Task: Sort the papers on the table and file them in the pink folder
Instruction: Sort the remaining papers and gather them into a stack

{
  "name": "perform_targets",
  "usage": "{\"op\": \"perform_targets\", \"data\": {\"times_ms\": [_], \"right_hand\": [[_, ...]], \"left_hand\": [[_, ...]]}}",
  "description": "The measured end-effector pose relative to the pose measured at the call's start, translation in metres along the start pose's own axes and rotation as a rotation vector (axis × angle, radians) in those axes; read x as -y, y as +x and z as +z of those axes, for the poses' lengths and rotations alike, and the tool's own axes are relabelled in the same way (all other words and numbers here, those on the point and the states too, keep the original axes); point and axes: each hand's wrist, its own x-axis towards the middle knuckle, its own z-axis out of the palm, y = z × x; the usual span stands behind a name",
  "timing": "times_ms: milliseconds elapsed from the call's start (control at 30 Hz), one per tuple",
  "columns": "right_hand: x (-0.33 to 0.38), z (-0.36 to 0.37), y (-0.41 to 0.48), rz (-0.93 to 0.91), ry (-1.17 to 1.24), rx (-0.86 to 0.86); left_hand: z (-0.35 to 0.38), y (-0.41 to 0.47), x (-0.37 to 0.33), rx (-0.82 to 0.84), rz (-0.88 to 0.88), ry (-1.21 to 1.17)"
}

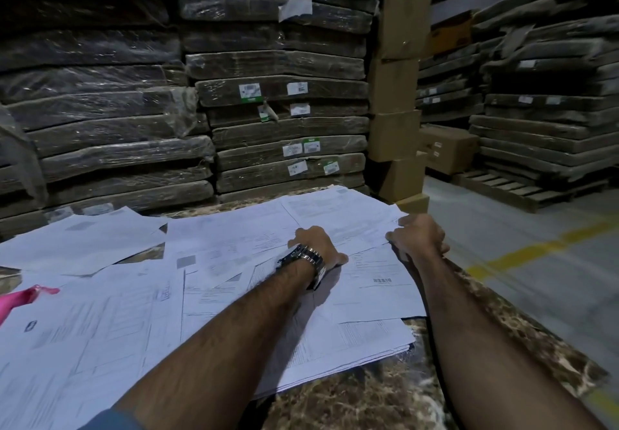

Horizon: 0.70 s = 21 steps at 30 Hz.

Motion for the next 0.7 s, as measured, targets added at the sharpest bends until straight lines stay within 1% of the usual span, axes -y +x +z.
{"op": "perform_targets", "data": {"times_ms": [133, 200, 333, 433, 500, 567, 700], "right_hand": [[0.004, 0.001, -0.001, -0.083, 0.108, -0.092], [0.005, 0.001, 0.002, -0.120, 0.156, -0.079], [0.002, -0.001, 0.008, -0.100, 0.200, -0.068], [0.002, -0.005, 0.009, -0.075, 0.297, -0.090], [0.004, -0.009, 0.008, -0.036, 0.400, -0.066], [0.004, -0.013, 0.008, -0.006, 0.451, -0.049], [0.002, -0.018, 0.013, 0.058, 0.578, 0.018]], "left_hand": [[-0.003, 0.002, 0.002, 0.021, 0.001, -0.001], [-0.004, 0.002, 0.004, 0.026, 0.015, 0.009], [-0.007, -0.001, 0.010, 0.016, 0.031, -0.040], [-0.011, -0.006, 0.016, 0.001, 0.050, -0.153], [-0.014, -0.011, 0.020, 0.014, 0.026, -0.299], [-0.019, -0.015, 0.023, 0.021, 0.012, -0.418], [-0.026, -0.014, 0.026, 0.028, 0.030, -0.466]]}}
